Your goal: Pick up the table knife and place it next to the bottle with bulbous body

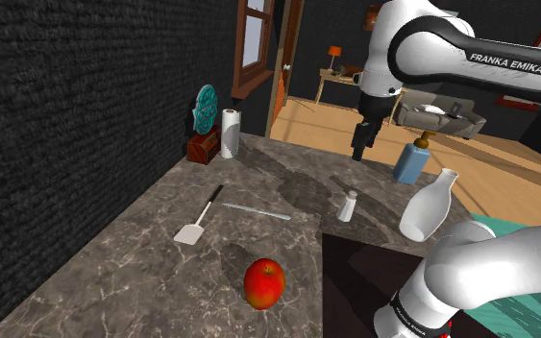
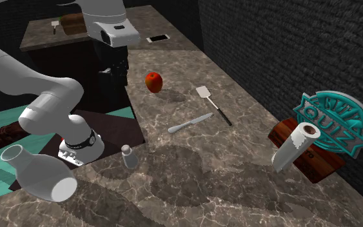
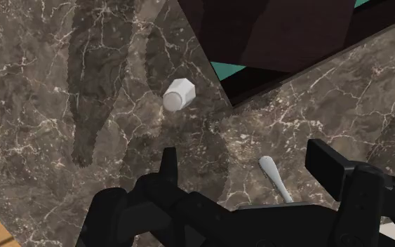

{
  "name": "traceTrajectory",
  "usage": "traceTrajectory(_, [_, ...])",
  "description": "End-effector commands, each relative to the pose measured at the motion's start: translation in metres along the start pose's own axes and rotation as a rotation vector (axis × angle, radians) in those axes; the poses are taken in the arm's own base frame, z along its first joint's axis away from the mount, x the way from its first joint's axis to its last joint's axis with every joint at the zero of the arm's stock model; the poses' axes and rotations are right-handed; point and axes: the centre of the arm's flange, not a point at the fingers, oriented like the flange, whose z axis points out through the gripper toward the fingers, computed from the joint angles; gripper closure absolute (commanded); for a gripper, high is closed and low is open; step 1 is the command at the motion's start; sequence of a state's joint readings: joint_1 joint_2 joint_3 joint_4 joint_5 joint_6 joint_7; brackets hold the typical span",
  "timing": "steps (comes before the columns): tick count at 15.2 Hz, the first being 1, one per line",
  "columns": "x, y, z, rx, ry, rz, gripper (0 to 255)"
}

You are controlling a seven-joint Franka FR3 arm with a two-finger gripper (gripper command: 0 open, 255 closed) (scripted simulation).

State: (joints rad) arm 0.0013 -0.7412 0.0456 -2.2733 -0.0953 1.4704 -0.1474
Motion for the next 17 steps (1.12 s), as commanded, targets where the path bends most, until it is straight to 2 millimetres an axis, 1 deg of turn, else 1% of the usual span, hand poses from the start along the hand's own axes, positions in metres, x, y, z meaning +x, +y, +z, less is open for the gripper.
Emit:
traceTrajectory(1, [0.000, 0.000, 0.000, 0.000, 0.000, 0.000, 0])
traceTrajectory(9, [0.068, -0.027, 0.066, 0.021, 0.060, -0.149, 0])
traceTrajectory(17, [0.134, -0.065, 0.128, 0.042, 0.121, -0.299, 0])
